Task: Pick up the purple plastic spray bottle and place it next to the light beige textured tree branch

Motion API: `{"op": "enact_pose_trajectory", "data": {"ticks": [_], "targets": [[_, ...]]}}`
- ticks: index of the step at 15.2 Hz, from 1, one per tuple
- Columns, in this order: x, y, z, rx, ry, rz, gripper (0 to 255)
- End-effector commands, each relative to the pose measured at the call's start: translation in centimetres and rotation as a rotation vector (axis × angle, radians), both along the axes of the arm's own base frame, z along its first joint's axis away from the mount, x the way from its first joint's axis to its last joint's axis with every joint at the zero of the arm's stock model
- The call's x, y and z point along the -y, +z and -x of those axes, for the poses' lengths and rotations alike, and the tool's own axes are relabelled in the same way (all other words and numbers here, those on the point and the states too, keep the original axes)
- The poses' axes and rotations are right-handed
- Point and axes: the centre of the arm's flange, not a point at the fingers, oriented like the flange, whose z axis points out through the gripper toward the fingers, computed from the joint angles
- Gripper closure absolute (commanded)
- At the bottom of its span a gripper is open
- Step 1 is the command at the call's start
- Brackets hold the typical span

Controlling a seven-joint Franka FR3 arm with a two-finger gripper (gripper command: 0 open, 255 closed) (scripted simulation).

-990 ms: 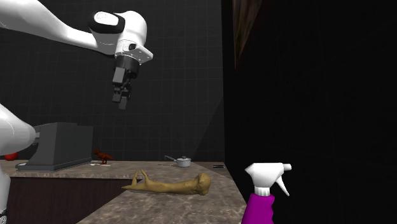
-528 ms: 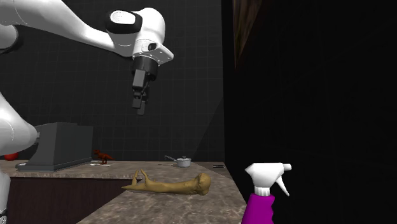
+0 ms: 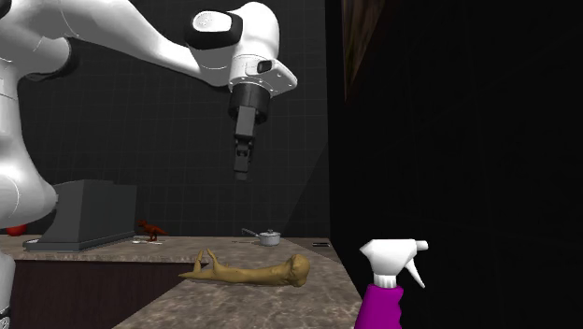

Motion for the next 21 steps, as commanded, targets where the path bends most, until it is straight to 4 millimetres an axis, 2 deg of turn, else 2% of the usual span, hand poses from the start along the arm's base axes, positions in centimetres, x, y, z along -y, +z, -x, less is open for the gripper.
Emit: {"op": "enact_pose_trajectory", "data": {"ticks": [1,16,21], "targets": [[2.1,-0.8,-1.5,0.001,-0.010,-0.001,0],[17.7,-6.2,-12.8,0.005,-0.087,-0.012,0],[18.1,-8.4,-12.7,0.005,-0.088,-0.012,0]]}}
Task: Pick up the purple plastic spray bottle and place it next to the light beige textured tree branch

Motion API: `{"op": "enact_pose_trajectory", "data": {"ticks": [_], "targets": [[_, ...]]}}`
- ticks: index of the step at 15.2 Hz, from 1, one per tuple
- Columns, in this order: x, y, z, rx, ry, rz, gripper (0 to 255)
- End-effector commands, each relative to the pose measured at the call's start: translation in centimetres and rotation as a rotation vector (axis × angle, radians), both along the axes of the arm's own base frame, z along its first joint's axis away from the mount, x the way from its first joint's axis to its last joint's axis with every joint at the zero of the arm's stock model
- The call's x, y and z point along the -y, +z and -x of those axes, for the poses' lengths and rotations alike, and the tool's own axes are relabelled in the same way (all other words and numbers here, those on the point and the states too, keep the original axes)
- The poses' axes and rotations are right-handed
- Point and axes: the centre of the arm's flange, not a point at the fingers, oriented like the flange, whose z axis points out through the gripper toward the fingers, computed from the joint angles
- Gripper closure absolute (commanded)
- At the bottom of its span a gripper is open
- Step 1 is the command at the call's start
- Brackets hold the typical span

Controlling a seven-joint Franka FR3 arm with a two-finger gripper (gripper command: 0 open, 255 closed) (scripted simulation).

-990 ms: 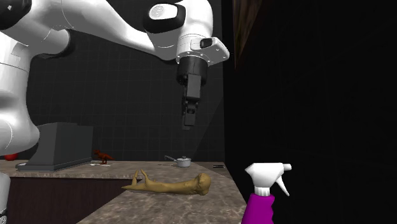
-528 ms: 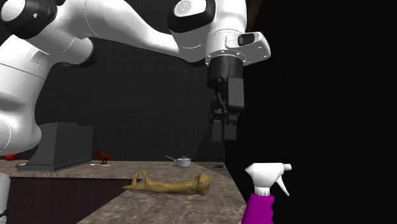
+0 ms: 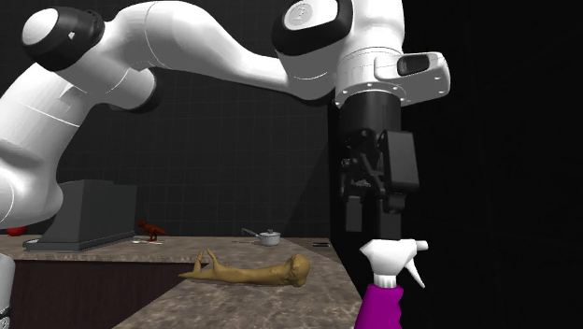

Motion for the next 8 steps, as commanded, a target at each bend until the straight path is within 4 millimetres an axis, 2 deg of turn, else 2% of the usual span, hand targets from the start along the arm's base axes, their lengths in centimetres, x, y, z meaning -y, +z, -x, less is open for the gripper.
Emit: {"op": "enact_pose_trajectory", "data": {"ticks": [1,3,8], "targets": [[0.0,-1.0,0.0,0.000,0.000,0.000,0],[0.0,-2.3,0.2,0.000,0.000,0.000,0],[0.0,-2.3,0.2,0.000,0.000,0.000,0]]}}
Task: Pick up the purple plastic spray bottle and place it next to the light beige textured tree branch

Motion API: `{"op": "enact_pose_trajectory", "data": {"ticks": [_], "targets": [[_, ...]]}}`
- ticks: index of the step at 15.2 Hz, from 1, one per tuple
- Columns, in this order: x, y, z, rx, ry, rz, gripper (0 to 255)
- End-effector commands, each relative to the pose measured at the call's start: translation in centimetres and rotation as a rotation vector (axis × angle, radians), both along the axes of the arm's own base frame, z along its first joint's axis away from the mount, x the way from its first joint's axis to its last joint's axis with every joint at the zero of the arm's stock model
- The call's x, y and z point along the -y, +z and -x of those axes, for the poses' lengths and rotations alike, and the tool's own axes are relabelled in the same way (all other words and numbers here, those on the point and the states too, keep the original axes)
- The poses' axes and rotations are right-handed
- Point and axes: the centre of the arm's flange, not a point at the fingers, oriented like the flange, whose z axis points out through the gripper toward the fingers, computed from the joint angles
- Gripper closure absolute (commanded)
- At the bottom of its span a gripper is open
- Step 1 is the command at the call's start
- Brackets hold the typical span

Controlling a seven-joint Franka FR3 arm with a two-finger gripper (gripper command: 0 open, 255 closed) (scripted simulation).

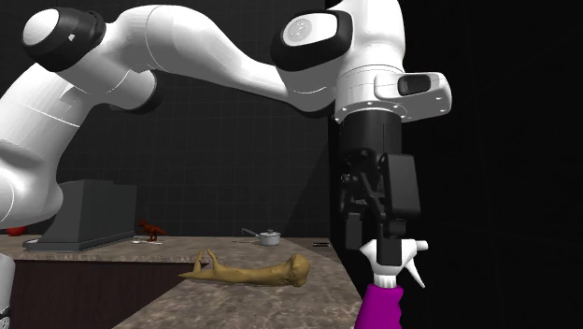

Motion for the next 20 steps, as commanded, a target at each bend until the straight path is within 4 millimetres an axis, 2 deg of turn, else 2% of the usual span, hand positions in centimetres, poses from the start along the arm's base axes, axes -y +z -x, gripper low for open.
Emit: {"op": "enact_pose_trajectory", "data": {"ticks": [1,3,4,13,20], "targets": [[0.0,0.0,0.0,0.000,0.000,0.000,0],[0.0,0.0,0.0,0.000,0.000,0.000,0],[0.0,0.0,0.0,0.000,0.000,0.000,255],[0.0,0.0,0.0,0.000,0.000,0.000,255],[0.0,3.7,0.0,0.000,0.000,0.000,255]]}}
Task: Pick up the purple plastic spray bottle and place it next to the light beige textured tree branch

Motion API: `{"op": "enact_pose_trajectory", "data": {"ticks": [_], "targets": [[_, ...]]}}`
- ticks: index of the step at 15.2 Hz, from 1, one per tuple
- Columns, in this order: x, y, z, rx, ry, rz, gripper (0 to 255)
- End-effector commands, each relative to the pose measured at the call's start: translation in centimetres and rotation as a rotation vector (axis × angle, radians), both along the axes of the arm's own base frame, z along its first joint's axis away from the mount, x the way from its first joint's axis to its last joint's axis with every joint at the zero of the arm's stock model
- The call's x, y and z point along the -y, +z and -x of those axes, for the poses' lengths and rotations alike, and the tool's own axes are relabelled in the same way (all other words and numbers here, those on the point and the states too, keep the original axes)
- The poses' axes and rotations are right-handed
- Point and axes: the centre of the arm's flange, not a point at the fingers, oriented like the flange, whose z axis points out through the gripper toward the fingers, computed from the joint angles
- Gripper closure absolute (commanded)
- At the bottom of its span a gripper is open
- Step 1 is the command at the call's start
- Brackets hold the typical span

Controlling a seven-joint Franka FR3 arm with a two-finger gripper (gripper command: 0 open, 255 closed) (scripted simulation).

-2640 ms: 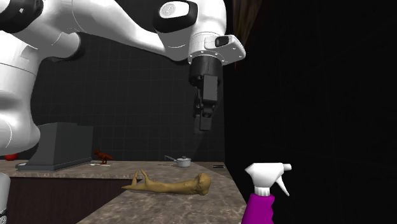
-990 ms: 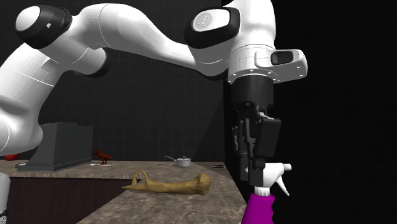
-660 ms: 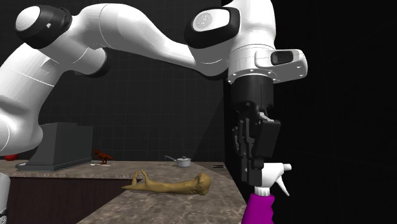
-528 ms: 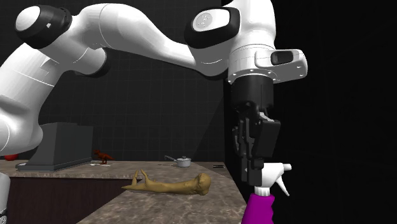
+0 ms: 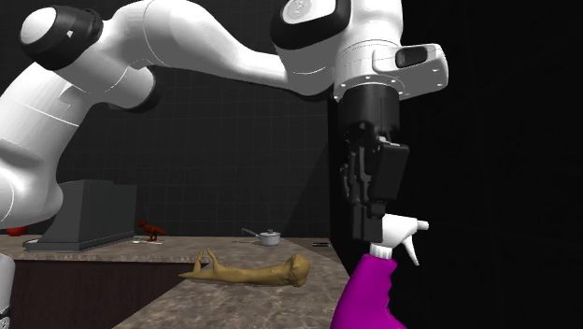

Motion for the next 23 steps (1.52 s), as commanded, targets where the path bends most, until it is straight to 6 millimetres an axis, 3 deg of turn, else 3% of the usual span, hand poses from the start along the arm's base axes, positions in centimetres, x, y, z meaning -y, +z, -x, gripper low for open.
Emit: {"op": "enact_pose_trajectory", "data": {"ticks": [1,23], "targets": [[0.0,1.1,-0.1,0.000,0.000,0.000,255],[0.0,12.7,-0.1,0.000,0.000,0.000,255]]}}
